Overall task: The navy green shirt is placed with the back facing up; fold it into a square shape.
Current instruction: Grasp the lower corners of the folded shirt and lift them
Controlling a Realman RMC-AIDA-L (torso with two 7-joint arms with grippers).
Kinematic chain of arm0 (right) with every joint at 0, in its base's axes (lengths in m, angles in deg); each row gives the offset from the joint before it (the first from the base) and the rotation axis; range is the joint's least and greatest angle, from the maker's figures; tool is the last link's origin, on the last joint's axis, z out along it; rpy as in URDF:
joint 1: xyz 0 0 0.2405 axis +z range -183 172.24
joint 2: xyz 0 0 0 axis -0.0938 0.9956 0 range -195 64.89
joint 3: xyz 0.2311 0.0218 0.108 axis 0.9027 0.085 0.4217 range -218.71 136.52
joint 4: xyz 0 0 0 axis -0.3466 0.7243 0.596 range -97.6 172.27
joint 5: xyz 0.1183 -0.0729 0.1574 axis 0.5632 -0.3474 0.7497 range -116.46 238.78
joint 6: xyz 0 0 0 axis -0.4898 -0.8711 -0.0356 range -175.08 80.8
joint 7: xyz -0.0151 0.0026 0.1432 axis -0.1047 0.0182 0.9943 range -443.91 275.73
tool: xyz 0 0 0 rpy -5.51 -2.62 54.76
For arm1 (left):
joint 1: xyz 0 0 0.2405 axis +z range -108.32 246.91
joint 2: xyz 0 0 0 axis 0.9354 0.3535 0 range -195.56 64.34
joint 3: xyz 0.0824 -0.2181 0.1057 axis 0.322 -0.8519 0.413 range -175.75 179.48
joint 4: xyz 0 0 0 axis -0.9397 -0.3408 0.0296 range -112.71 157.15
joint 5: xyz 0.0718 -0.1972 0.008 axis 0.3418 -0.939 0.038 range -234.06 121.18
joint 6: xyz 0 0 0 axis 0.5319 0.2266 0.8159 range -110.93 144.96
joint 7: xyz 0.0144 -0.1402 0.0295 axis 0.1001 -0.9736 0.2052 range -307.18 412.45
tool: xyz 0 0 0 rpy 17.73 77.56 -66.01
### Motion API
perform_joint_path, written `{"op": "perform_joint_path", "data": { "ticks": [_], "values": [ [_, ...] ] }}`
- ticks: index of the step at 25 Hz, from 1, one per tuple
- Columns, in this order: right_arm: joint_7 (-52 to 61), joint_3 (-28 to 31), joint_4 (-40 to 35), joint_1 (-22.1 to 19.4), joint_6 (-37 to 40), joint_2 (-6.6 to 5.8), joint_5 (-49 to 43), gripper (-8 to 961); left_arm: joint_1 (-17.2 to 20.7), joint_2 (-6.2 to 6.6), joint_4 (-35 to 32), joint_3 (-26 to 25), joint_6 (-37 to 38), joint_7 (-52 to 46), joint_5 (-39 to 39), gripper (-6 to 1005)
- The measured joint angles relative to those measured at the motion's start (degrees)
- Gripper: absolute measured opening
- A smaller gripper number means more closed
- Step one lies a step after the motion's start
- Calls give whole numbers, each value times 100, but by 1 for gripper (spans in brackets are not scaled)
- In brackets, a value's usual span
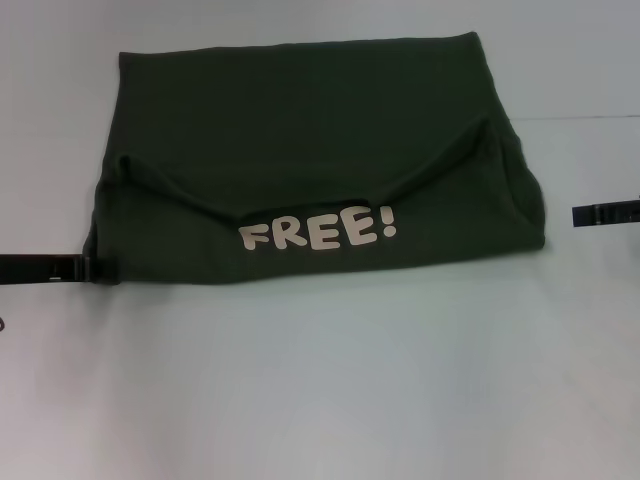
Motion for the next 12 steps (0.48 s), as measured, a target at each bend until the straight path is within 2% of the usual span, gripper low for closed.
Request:
{"op": "perform_joint_path", "data": {
  "ticks": [6, 12],
  "values": [
    [117, -35, 41, 255, -191, 75, -517, 841, -1, 6, -9, -9, 14, 0, 3, 66],
    [91, -63, 97, 327, -492, 199, -573, 840, -13, 9, -11, 4, 21, -2, 3, 67]
  ]
}}
